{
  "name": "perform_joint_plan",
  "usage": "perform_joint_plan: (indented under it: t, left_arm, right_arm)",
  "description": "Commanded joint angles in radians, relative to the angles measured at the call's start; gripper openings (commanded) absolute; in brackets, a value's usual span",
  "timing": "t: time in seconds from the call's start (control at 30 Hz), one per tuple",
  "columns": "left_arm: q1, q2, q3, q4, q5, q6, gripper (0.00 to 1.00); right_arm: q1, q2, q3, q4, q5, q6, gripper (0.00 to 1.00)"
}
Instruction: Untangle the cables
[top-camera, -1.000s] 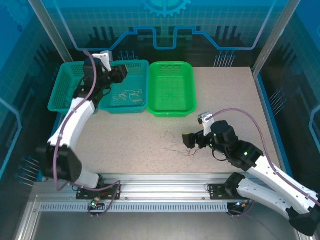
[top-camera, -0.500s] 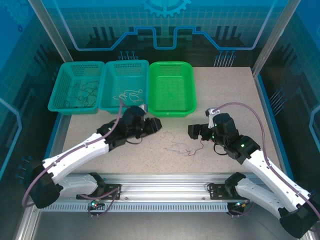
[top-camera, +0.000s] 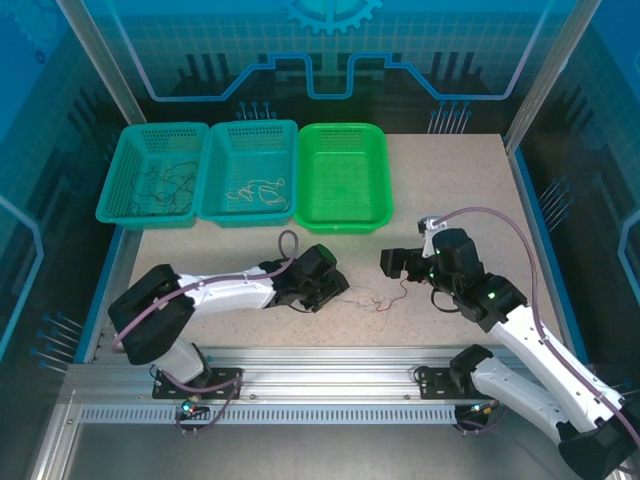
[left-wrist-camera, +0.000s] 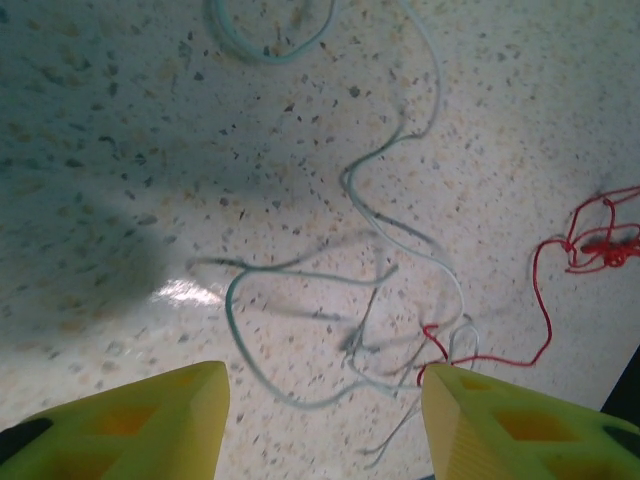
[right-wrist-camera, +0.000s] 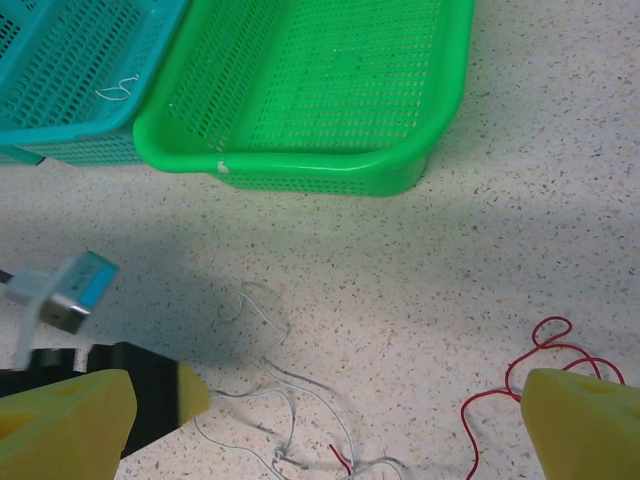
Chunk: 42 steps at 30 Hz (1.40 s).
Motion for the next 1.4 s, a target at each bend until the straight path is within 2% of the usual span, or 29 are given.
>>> perform_joint_plan:
  t: [0.0,0.13,0.23,0.3,0.37,0.53,0.67,0.77,0.9,1.0,1.13,1.27,1.37]
  left_arm:
    - [0.0,0.064,0.018,0.088,0.039,-0.057,0.55]
    - [-0.002,0.119,0.01,0.132,0.067,-0.092,0.5]
    - [0.001,0.124,0.012,0.141,0.063,-0.083,0.3]
    - [0.004,0.113,0.026,0.125,0.059,-0.055,0.13]
    - [0.009,0.081,0.051,0.09,0.045,-0.007,0.0]
    - [0.022,-0.034,0.132,-0.033,-0.035,0.151,0.0]
    - [0.028,-0.093,0.203,-0.08,-0.049,0.27,0.0]
    - [0.029,-0.119,0.239,-0.085,-0.032,0.315,0.0]
    - [0.029,-0.155,0.264,-0.071,-0.016,0.365,0.0]
    - [0.03,-0.187,0.271,-0.069,-0.028,0.399,0.0]
    - [0.032,-0.222,0.287,-0.081,-0.034,0.452,0.0]
    - [0.037,-0.254,0.297,-0.078,-0.027,0.478,0.0]
    - [0.037,-0.271,0.299,-0.085,-0.027,0.49,0.0]
  right_arm:
    - [-0.016,-0.036,-0.029,-0.025,-0.003,0.013,1.0]
    - [-0.023,-0.06,-0.04,-0.038,0.002,0.012,1.0]
    - [-0.03,-0.068,-0.048,-0.036,0.0,0.011,1.0]
    - [-0.033,-0.068,-0.049,-0.033,-0.008,0.008,1.0]
    - [-0.032,-0.062,-0.049,-0.031,-0.024,-0.002,1.0]
    - [-0.032,-0.033,-0.062,-0.019,-0.095,-0.001,0.98]
    - [-0.017,0.015,-0.145,0.079,-0.16,0.118,0.93]
    - [0.008,0.099,-0.203,0.144,-0.146,0.223,0.83]
    - [0.023,0.245,-0.194,0.151,-0.143,0.239,0.81]
    - [0.033,0.315,-0.171,0.16,-0.139,0.212,0.81]
    - [0.03,0.336,-0.167,0.197,-0.096,0.236,0.89]
    - [0.029,0.367,-0.149,0.231,-0.05,0.216,0.91]
    - [0.033,0.408,-0.126,0.271,-0.006,0.114,0.89]
